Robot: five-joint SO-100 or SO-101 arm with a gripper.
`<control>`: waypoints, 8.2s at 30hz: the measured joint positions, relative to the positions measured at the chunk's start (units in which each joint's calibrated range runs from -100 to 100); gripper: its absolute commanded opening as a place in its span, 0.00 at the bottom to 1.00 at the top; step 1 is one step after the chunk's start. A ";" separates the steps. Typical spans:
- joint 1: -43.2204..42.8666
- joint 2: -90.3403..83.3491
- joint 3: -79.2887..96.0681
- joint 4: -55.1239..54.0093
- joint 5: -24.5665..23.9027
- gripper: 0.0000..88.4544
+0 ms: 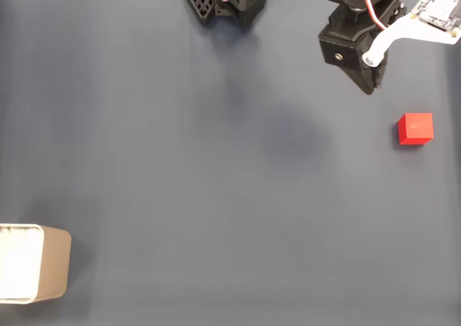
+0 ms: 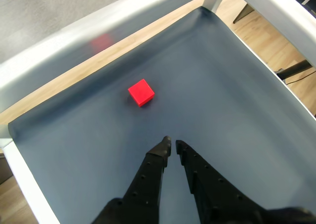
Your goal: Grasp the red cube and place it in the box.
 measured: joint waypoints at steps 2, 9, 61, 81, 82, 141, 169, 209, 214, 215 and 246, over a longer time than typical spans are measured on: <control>-0.45 0.69 0.18 -1.03 0.00 0.07; -1.48 2.95 1.45 -4.69 0.49 0.16; -2.82 18.50 9.76 -28.24 -2.54 0.49; -2.82 28.66 6.60 -33.57 -3.13 0.51; -2.82 29.09 6.33 -33.73 -3.13 0.51; -6.16 43.51 -8.50 -35.08 -5.71 0.51; -7.12 47.50 -12.75 -37.55 -5.62 0.46; -7.49 43.16 -10.22 -33.57 -3.61 0.06; -7.49 43.07 -10.22 -33.57 -3.22 0.05; -7.49 42.73 -10.13 -33.57 -3.22 0.05; 12.98 18.67 -9.67 -14.00 0.20 0.05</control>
